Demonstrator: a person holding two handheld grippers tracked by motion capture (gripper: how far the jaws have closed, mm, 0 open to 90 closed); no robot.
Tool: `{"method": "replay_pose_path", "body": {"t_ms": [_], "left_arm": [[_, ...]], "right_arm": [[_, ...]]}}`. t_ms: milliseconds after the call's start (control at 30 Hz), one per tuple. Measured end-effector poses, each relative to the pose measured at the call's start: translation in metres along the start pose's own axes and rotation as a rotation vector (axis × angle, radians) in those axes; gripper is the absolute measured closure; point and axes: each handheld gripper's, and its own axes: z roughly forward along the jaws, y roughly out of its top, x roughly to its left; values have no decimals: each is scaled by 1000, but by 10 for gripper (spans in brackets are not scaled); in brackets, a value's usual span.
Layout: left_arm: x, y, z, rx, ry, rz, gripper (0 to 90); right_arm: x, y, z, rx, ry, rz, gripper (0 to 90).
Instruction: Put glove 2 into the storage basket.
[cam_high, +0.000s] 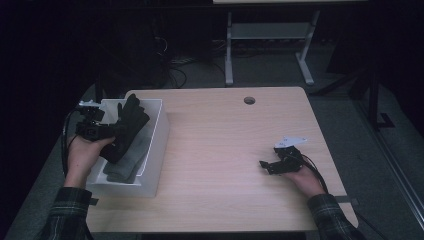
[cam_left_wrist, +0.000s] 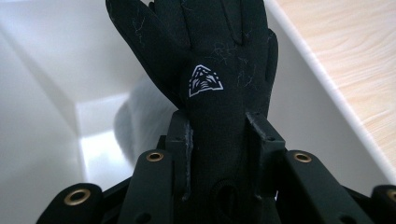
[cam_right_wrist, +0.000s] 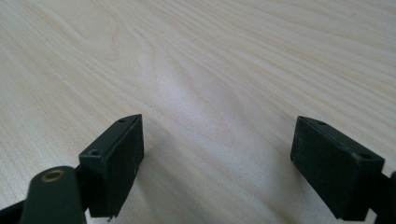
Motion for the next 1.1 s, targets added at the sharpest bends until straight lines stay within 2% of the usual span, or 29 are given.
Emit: {"method": "replay_pose_path", "body": {"t_ms": [300, 400, 600, 633, 700, 767, 867, 967, 1067, 1100], "left_arm": [[11, -21, 29, 75, 15, -41, 655], [12, -27, 36, 96, 37, -52, 650], [14, -34, 45, 104, 66, -65, 621], [15, -34, 45, 102, 68, -57, 614], [15, -34, 44, 98, 80, -72, 580], [16, -32, 43, 98, 85, -66, 513], [15, -30, 41, 102, 106, -80, 434], [15, -26, 38, 88, 130, -51, 367], [12, -22, 32, 57, 134, -58, 320], [12, -21, 31, 55, 132, -38, 311]], "right_arm": [[0, 0, 0, 3, 1, -1, 172], [0, 0, 0, 3, 0, -1, 172], [0, 0, 0, 0, 0, 0, 172], [0, 0, 0, 1, 0, 0, 172], [0, 0, 0, 0, 0, 0, 172], [0, 0, 0, 0, 0, 0, 172], [0, 0, 0, 0, 0, 0, 172], [0, 0, 0, 0, 0, 0, 172], [0, 0, 0, 0, 0, 0, 172], [0, 0, 0, 0, 0, 0, 172]]}}
